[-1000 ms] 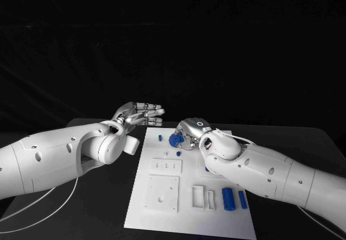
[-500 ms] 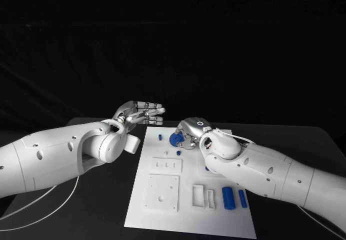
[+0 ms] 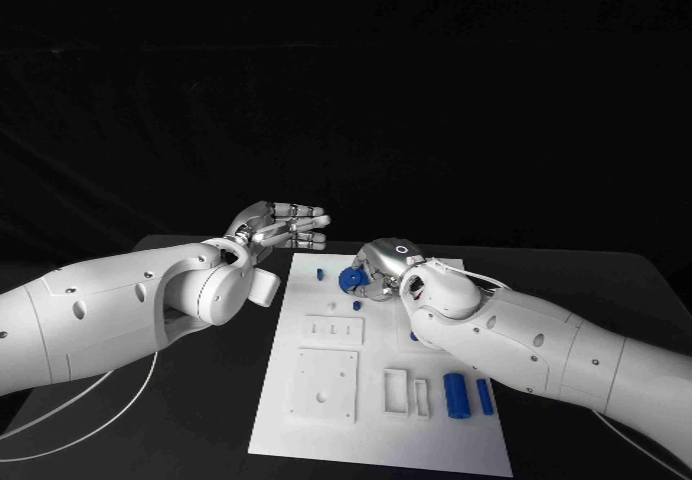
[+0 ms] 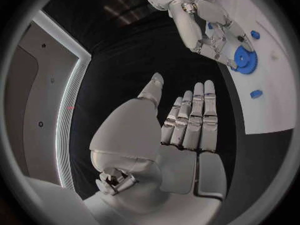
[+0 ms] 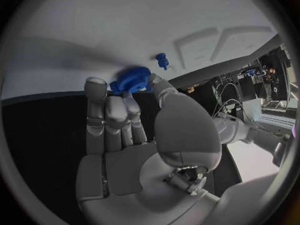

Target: Assemble the parts on the task board

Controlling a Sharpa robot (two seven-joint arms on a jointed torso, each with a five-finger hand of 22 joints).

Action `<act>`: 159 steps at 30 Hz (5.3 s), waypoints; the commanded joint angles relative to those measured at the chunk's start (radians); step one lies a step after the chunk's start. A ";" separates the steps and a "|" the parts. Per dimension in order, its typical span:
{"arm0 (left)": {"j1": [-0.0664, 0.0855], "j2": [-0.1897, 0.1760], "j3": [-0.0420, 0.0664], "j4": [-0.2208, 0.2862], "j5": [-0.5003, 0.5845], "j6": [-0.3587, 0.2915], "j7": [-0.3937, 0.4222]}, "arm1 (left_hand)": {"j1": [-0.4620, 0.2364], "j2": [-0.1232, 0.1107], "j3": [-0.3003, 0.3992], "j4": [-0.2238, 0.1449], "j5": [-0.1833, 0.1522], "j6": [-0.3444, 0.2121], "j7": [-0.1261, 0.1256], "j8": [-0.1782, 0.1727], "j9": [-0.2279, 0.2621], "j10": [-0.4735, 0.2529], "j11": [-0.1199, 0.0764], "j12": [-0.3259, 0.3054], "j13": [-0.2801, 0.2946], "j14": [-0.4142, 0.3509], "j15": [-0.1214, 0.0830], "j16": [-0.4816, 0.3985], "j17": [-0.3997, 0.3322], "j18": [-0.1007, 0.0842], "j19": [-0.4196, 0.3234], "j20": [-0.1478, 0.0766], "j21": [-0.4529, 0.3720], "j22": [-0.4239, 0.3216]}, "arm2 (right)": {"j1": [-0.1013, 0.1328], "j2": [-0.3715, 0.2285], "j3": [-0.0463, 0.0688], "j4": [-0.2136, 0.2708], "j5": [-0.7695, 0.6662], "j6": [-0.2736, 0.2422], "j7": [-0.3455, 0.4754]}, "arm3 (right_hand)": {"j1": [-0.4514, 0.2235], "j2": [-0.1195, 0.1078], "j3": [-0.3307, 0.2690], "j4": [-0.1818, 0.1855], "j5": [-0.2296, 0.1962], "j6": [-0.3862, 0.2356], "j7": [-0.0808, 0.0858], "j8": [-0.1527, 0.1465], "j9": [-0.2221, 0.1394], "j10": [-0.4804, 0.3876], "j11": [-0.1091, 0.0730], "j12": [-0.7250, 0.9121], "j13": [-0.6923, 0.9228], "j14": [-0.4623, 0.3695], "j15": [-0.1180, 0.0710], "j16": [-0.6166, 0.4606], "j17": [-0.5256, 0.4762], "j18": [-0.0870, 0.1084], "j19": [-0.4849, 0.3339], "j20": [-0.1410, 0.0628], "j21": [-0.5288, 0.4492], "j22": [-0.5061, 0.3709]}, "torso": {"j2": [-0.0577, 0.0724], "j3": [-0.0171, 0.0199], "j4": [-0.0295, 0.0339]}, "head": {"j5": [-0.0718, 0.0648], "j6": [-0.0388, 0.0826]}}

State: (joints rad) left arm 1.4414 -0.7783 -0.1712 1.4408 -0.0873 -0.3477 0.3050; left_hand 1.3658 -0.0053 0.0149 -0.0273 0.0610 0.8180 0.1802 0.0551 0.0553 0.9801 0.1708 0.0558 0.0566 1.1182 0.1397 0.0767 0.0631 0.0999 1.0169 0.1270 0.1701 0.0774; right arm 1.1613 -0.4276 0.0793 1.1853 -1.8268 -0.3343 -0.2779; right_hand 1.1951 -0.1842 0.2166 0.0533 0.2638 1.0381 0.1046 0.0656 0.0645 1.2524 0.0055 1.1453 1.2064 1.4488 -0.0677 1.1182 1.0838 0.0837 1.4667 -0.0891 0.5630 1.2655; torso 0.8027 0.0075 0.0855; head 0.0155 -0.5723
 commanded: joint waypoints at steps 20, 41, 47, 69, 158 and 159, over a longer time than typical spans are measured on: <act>0.000 -0.002 0.000 0.001 -0.002 0.011 0.005 | -0.002 -0.006 -0.004 0.000 -0.003 -0.004 0.001 0.006 0.001 -0.007 0.002 0.004 0.001 -0.004 0.003 -0.001 0.001 -0.007 -0.001 0.003 0.001 -0.002 | -0.004 -0.046 -0.004 0.021 0.052 0.030 0.005 | -0.090 0.010 0.070 0.040 0.147 0.005 -0.005 -0.003 0.001 -0.001 -0.005 0.002 0.003 0.000 -0.001 0.002 0.008 0.012 0.048 -0.001 0.013 -0.003 | 0.000 0.0000 -0.0014 | 0.000 -0.003; 0.000 -0.021 0.000 0.004 -0.002 0.010 0.008 | -0.002 -0.006 -0.004 0.000 -0.003 -0.004 0.001 0.006 0.001 -0.007 0.002 0.004 0.001 -0.004 0.003 -0.001 0.001 -0.007 -0.001 0.003 0.001 -0.002 | -0.008 -0.267 0.064 0.151 0.256 -0.095 0.127 | 0.029 0.010 0.081 -0.004 -0.066 0.025 -0.003 -0.003 0.001 0.004 -0.002 0.006 0.007 -0.002 0.003 -0.004 0.000 0.012 0.044 0.002 0.016 -0.007 | -0.005 0.0055 -0.0172 | -0.004 0.010; 0.000 -0.023 -0.001 0.002 -0.002 0.013 0.009 | 0.000 -0.008 -0.001 0.001 -0.003 -0.002 0.000 0.006 0.001 -0.006 0.002 0.004 0.002 -0.004 0.002 -0.001 0.001 -0.006 0.000 0.003 0.001 -0.001 | -0.008 -0.335 0.101 0.144 0.358 -0.011 0.256 | 0.101 0.040 0.089 -0.119 -0.059 0.040 -0.003 -0.004 0.000 -0.005 -0.002 0.000 0.003 -0.002 0.005 -0.011 -0.002 0.008 0.041 0.005 0.004 -0.003 | -0.006 0.0102 -0.0283 | -0.003 0.018; -0.007 -0.021 -0.001 -0.012 -0.002 0.025 0.008 | 0.002 0.000 -0.005 -0.004 -0.003 0.006 -0.001 0.006 0.001 0.007 0.000 0.004 0.002 -0.001 0.001 0.000 0.001 -0.007 0.001 0.002 0.002 -0.001 | -0.009 -0.375 0.117 0.058 0.277 0.033 0.257 | 0.084 0.033 0.081 -0.152 -0.046 0.091 -0.016 -0.003 0.005 -0.003 -0.010 0.000 0.002 0.000 0.002 -0.015 0.005 0.002 0.046 0.002 -0.013 0.025 | -0.005 0.0103 -0.0308 | -0.015 0.018; -0.022 -0.018 -0.001 -0.028 -0.003 0.033 0.001 | 0.008 0.015 -0.010 -0.025 0.006 0.005 -0.001 0.006 0.001 0.004 0.001 0.004 0.001 -0.002 0.001 -0.001 0.001 -0.007 0.000 0.002 0.003 -0.001 | -0.068 -0.289 0.114 0.049 0.242 0.065 0.101 | -0.040 0.011 0.284 -0.196 0.236 0.003 0.007 -0.004 -0.002 -0.017 -0.005 -0.017 -0.005 -0.003 0.001 -0.025 0.009 0.012 0.046 0.000 -0.037 0.035 | -0.005 0.0099 -0.0289 | -0.023 -0.011; -0.022 -0.018 -0.001 -0.028 -0.003 0.033 0.001 | 0.008 0.015 -0.010 -0.025 0.006 0.005 -0.001 0.006 0.001 0.004 0.001 0.004 0.001 -0.002 0.001 -0.001 0.001 -0.007 0.000 0.002 0.003 -0.001 | -0.068 -0.287 0.114 0.048 0.243 0.066 0.102 | -0.040 0.012 0.278 -0.194 0.234 0.003 0.007 -0.003 -0.001 -0.017 -0.005 -0.016 -0.006 -0.002 0.000 -0.024 0.010 0.012 0.046 0.000 -0.037 0.035 | -0.005 0.0100 -0.0289 | -0.022 -0.012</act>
State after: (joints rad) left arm 1.4195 -0.7984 -0.1732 1.4118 -0.0873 -0.3291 0.3008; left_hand 1.3712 0.0001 0.0035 -0.0472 0.0611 0.8180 0.1802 0.0551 0.0553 0.9801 0.1708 0.0558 0.0566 1.1182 0.1397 0.0767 0.0631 0.1000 1.0170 0.1269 0.1701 0.0774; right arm 1.0946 -0.7184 0.1937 1.2348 -1.5790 -0.2702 -0.1699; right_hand 1.1530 -0.1713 0.5007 -0.1403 0.4996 1.0423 0.1147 0.0636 0.0638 1.2433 0.0000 1.1290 1.2018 1.4487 -0.0750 1.0978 1.0925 0.0843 1.4667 -0.0962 0.5301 1.3015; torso 0.7979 0.0169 0.0560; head -0.0078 -0.5822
